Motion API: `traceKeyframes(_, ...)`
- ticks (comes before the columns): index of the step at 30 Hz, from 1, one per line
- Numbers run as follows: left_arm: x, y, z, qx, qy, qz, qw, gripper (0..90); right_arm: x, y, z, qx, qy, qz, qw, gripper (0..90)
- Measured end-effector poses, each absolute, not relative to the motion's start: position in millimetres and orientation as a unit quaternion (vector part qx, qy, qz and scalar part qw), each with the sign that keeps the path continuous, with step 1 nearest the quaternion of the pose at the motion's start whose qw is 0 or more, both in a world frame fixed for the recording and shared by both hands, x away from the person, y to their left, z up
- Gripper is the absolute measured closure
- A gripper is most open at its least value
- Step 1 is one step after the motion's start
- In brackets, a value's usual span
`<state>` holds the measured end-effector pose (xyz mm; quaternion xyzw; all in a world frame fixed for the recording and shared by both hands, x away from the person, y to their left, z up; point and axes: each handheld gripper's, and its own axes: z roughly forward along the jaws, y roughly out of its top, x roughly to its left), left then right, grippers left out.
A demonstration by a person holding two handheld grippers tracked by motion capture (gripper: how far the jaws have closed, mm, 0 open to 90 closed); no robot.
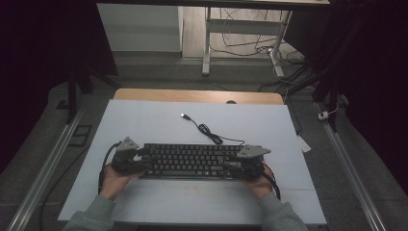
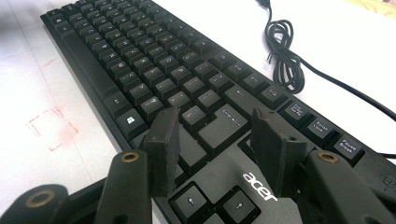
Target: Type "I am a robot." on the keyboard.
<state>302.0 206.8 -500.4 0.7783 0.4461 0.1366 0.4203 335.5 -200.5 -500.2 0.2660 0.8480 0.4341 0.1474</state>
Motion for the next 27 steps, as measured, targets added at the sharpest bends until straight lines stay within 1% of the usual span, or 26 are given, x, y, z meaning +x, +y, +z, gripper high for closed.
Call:
traceKeyframes(5, 301.5, 209.1, -499.0, 0.780, 0.445, 0.143, 0.416, 49.4, 335.4, -200.5, -500.1, 0.266, 0.849, 0.433, 0.148, 52.4)
traceKeyframes(11, 300.7, 210.8, -497.9, 0.784, 0.437, 0.145, 0.416, 57.2, 335.5, -200.6, -500.1, 0.266, 0.848, 0.433, 0.148, 52.3)
traceKeyframes(15, 300.1, 210.7, -497.6, 0.789, 0.432, 0.149, 0.410, 64.3, 335.6, -200.6, -500.3, 0.266, 0.848, 0.433, 0.148, 52.2)
traceKeyframes(21, 300.1, 210.1, -497.9, 0.802, 0.421, 0.150, 0.398, 82.1, 335.6, -200.6, -500.3, 0.267, 0.848, 0.433, 0.148, 52.2)
traceKeyframes(24, 300.7, 209.5, -498.9, 0.806, 0.419, 0.149, 0.391, 86.9, 335.7, -200.6, -500.3, 0.267, 0.848, 0.433, 0.148, 52.1)
traceKeyframes(27, 301.6, 208.9, -500.1, 0.810, 0.417, 0.148, 0.385, 88.5, 335.6, -200.5, -500.4, 0.267, 0.848, 0.432, 0.148, 52.1)
